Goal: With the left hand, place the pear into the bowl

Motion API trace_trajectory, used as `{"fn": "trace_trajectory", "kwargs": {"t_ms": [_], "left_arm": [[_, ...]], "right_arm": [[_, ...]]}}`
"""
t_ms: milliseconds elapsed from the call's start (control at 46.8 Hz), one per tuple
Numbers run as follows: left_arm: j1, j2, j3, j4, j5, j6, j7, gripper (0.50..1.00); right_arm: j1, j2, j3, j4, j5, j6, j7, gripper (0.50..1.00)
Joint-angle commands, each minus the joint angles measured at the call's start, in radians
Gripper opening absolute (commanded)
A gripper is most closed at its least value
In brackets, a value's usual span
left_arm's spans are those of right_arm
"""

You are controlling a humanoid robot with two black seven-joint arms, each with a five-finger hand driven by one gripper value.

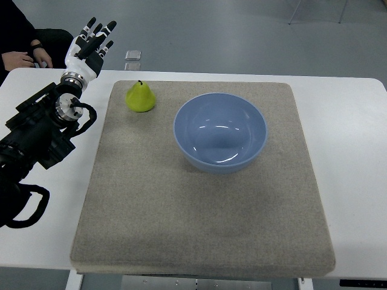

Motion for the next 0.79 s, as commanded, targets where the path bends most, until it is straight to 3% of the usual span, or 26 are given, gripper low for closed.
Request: {"fn": "trace_trajectory", "kwargs": {"t_ms": [0, 769], "left_arm": [[0.0, 0.0, 0.001, 0.001, 0.0, 0.001, 0.0, 0.992], [0.0, 0.026, 0.007, 0.003, -0.002, -0.002, 0.0, 0.992]], "right_arm": [[0.0, 0.0, 0.0, 0.001, 0.0, 0.0, 0.0, 0.924], [0.0, 0.0, 0.0, 0.001, 0.0, 0.0, 0.0, 0.924]]}}
